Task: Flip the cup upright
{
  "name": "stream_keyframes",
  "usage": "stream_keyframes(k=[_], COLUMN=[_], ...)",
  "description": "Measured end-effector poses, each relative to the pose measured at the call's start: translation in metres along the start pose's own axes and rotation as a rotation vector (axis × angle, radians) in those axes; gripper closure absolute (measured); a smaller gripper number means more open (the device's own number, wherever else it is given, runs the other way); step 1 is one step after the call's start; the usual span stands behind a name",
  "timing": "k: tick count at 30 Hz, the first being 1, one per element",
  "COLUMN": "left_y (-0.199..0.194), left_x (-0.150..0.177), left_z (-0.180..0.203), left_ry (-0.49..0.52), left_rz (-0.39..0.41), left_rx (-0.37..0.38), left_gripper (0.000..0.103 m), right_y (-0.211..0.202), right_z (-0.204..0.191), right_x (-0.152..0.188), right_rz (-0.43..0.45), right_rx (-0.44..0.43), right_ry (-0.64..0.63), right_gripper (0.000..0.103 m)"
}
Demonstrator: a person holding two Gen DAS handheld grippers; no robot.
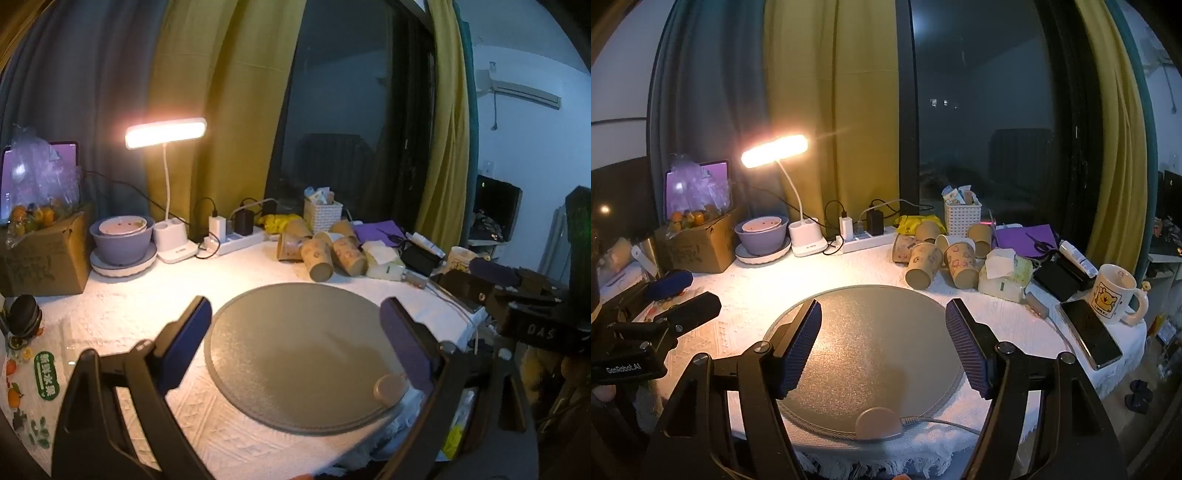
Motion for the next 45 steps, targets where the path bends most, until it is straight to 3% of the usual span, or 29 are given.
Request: stream_keyframes(k=[36,45], left_y=[0.002,-0.003], left_x=[-0.017,-0.013], left_z=[0.008,0.006], left_ry=[-0.004,-0.059], left_rz=[-0.006,0.019], left_rx=[0.010,0.036], left_gripper=[0.010,0.010], right_y=[-0.001,-0.001], right_z=[0.003,0.004], right_x=[-0.002,-0.002], right_rz=[0.006,0.006], right_rx=[0.002,0.003], right_ry=[0.000,-0.002], right_gripper=[0.030,0.030])
Point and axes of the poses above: each gripper's, at about its wrist camera, not at the fingertips, and y roughly the way its jaws point, z to its right, x to its underside, the point moved 6 cm from there along y, roughly the way its jaws point, and after that the axes turned 14 degrees about x, right-handed, at the moved point
